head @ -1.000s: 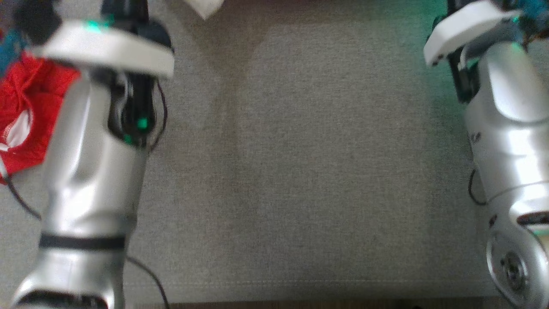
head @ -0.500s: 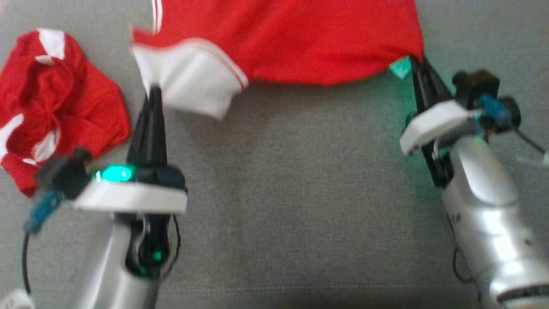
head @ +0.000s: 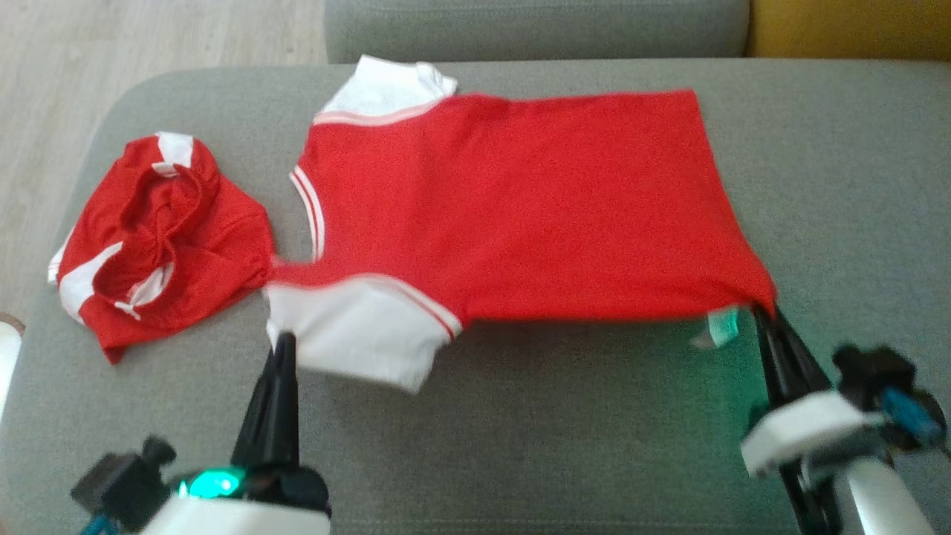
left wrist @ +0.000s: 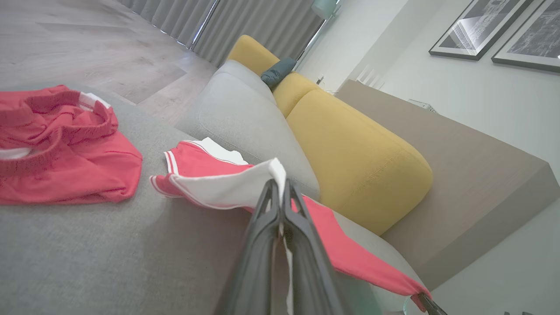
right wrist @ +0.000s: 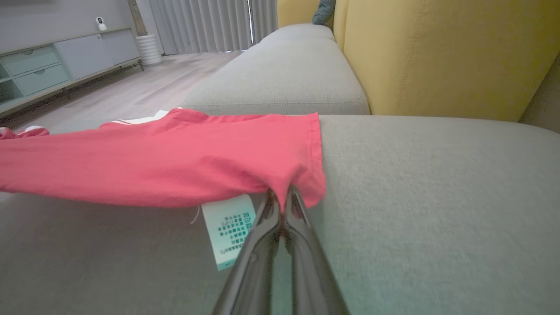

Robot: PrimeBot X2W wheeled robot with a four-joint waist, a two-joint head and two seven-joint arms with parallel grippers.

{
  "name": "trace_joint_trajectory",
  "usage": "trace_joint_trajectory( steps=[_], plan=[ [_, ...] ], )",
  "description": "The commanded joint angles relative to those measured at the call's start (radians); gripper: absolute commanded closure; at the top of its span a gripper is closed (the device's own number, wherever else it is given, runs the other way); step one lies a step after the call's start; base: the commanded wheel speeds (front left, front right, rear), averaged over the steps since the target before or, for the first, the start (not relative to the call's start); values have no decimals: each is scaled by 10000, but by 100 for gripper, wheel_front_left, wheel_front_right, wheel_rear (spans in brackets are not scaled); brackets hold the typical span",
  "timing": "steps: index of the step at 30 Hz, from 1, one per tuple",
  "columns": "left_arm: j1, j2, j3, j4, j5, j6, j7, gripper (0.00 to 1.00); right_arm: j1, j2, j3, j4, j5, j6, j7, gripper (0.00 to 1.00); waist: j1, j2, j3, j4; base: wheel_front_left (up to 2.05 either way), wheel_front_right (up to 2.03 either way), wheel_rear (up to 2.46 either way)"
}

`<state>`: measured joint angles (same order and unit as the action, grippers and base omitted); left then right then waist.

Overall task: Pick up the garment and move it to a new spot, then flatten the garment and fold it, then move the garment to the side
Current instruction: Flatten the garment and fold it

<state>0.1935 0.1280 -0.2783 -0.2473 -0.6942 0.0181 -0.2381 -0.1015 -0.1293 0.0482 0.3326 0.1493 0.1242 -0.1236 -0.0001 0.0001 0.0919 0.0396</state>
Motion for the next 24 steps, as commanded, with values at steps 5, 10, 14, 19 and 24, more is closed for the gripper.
trace_joint_trajectory(
  steps=[5, 10, 14, 19, 24],
  plan=[
    [788, 137, 242, -910, -174, 216, 62, 100, 1991, 24, -205, -2881, -240, 65, 1273, 100, 1, -1, -124, -31, 0, 0, 0],
    [918, 167, 155, -664, -239, 185, 127, 100, 2686, 247, -115, -3713, 0, 65, 1944, 100, 1, -1, -2, -151, 0, 0, 0],
    [638, 150, 94, -261, -277, 69, 146, 100, 2505, 312, 15, -3426, 205, 65, 2054, 100, 1, -1, 169, -209, 0, 0, 0],
    [377, 144, 110, 90, -337, 19, 171, 100, 2213, 321, 57, -2909, 272, 65, 1946, 100, 1, -1, 341, -209, 0, 0, 0],
    [-200, 110, 132, 395, -427, -58, 254, 100, 1775, 293, 55, -2422, 376, 65, 1866, 100, 1, -1, 517, -157, 0, 0, 0]
  ],
)
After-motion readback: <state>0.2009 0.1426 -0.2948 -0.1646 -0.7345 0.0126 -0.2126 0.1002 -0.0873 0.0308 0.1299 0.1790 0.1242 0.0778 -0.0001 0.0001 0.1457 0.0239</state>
